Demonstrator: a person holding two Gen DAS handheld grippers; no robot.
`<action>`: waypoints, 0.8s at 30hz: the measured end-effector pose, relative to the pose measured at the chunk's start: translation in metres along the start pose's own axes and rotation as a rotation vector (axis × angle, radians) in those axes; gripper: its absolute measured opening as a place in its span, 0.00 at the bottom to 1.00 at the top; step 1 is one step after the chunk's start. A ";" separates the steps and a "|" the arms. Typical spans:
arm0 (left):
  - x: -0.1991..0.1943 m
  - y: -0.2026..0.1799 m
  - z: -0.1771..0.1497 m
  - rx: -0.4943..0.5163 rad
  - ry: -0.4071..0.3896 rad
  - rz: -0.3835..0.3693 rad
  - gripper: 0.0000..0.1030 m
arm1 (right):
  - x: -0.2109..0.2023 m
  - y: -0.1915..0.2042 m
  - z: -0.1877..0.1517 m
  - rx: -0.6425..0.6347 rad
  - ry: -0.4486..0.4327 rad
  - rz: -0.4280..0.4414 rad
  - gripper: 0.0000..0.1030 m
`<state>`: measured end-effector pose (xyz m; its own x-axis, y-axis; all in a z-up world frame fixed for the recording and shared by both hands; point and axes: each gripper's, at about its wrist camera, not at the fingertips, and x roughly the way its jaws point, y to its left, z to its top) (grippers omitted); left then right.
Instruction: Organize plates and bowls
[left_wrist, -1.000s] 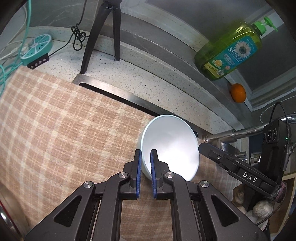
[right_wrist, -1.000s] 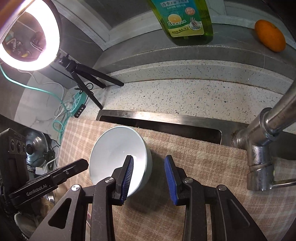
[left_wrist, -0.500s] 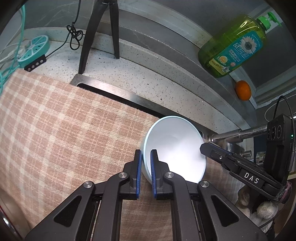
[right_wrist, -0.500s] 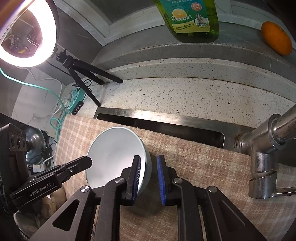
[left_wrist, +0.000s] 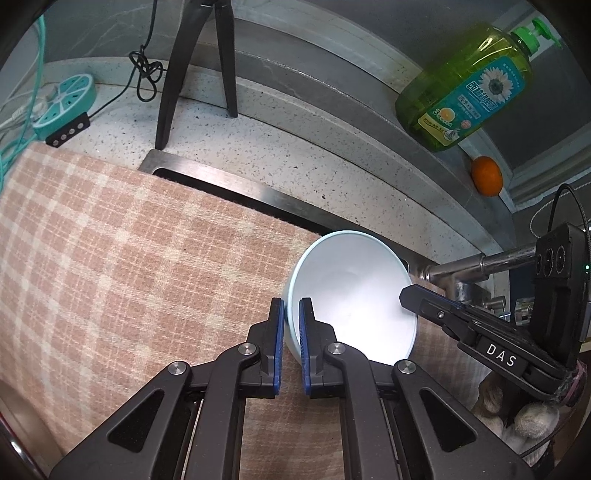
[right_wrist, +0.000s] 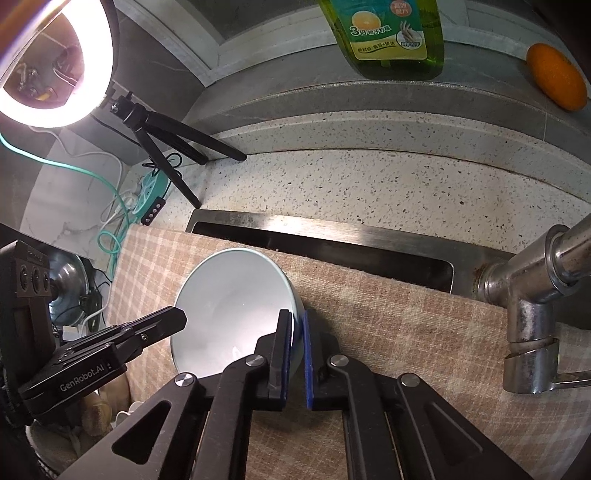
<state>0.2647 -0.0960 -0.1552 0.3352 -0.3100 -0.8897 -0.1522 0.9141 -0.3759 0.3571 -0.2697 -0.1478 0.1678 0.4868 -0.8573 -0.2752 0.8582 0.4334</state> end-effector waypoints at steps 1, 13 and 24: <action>-0.001 0.000 -0.001 -0.001 -0.001 0.000 0.06 | -0.001 0.001 0.000 -0.001 -0.002 -0.003 0.05; -0.022 -0.001 -0.008 0.017 -0.035 -0.019 0.06 | -0.009 0.007 -0.006 0.005 -0.017 -0.025 0.05; -0.047 0.005 -0.017 0.027 -0.069 -0.040 0.06 | -0.028 0.030 -0.016 -0.014 -0.051 -0.035 0.05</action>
<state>0.2325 -0.0810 -0.1193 0.4039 -0.3283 -0.8539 -0.1128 0.9084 -0.4026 0.3287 -0.2604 -0.1148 0.2252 0.4643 -0.8566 -0.2810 0.8727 0.3992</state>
